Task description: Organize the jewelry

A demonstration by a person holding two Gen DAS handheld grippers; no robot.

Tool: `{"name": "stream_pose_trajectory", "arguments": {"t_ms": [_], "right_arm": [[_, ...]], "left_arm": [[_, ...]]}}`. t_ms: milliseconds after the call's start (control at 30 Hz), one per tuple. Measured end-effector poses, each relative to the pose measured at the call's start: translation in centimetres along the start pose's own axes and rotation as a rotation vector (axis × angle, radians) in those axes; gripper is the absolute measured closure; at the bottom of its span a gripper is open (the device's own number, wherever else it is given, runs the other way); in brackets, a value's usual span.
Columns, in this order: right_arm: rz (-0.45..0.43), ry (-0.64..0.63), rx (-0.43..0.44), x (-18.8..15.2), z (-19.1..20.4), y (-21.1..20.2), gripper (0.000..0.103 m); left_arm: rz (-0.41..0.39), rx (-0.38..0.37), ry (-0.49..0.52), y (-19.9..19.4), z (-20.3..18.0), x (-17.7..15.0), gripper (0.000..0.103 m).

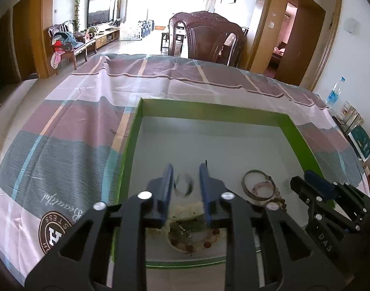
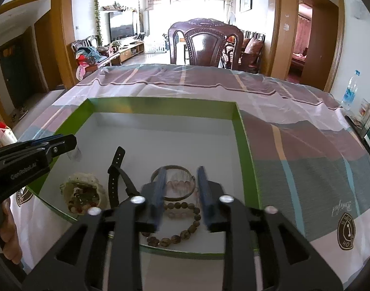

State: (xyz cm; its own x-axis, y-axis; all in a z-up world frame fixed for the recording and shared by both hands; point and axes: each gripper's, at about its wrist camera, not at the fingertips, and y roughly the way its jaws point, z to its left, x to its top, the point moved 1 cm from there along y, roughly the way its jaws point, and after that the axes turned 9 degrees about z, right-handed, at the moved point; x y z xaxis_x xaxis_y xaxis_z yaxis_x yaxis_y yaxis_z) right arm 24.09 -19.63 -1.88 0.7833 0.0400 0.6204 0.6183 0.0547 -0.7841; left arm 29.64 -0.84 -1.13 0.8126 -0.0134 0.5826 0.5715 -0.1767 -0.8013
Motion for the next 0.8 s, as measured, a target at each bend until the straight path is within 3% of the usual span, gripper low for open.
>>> {"name": "stream_pose_trajectory", "arguments": {"t_ms": [100,400,467,633,700,800], "right_arm": [[-0.024,0.014,0.012,0.0,-0.4,-1.0,0.065],[-0.052,0.010,0.003,-0.8,-0.1,-6.2,0.031],[-0.059,-0.009,0.001,-1.6,0.3,-7.7,0.022],[-0.108,-0.048,-0.031,-4.7,0.9,-11.2,0.013],[-0.145,-0.029,-0.030,-6.4,0.7,-12.5,0.009],[-0.175,-0.004,-0.043,-8.5,0.8,-13.4,0.007]], "left_arm": [[-0.016,0.010,0.001,-0.7,0.0,0.0,0.069],[-0.095,0.064,0.070,-6.0,-1.8,-2.5,0.045],[-0.129,0.080,0.090,-7.8,-2.3,-4.0,0.041],[-0.203,0.115,0.113,-11.5,-3.1,-8.1,0.029],[-0.231,0.143,0.116,-12.5,-3.3,-9.9,0.018],[-0.230,0.157,0.125,-13.2,-3.3,-12.0,0.015]]}}
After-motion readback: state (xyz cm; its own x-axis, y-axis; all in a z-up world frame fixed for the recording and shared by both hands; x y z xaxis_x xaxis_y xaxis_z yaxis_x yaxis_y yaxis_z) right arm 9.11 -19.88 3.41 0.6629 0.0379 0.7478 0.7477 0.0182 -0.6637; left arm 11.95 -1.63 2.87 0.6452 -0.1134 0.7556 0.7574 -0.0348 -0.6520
